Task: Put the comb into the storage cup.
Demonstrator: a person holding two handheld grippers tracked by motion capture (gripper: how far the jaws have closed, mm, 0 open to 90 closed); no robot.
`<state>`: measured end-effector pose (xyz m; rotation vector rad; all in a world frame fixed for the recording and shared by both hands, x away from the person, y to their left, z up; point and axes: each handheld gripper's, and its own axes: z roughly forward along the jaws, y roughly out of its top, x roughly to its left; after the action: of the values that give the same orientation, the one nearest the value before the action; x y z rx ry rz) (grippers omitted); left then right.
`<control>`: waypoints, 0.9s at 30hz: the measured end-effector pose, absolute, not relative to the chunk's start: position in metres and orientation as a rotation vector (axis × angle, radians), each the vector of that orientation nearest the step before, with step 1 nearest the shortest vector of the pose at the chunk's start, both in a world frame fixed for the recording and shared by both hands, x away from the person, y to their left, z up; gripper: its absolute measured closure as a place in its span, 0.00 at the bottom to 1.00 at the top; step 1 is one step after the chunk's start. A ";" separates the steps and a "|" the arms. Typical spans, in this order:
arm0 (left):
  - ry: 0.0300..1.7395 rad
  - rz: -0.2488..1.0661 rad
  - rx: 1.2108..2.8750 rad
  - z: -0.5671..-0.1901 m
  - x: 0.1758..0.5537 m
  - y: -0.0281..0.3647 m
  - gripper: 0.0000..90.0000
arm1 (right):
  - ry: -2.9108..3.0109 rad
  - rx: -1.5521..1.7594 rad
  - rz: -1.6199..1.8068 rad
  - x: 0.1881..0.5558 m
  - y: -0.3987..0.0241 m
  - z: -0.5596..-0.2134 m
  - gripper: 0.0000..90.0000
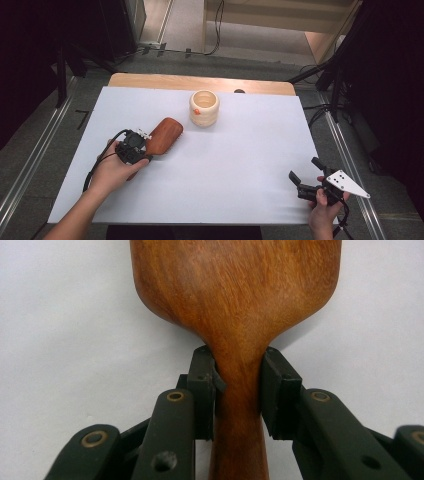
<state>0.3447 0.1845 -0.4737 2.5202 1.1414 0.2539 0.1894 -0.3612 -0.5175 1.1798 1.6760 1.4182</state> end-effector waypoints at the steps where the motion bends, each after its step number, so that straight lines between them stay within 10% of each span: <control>1: 1.143 0.260 2.518 -0.474 0.344 0.184 0.80 | 1.678 1.182 1.420 0.189 -0.361 -0.517 0.00; 27: 1.085 0.354 2.386 -0.482 0.328 0.195 0.81 | 1.679 1.183 1.411 0.189 -0.361 -0.518 0.00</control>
<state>0.3283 0.1949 -0.4823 2.3856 1.0850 0.3542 0.1895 -0.3609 -0.5176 1.1829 1.6788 1.4110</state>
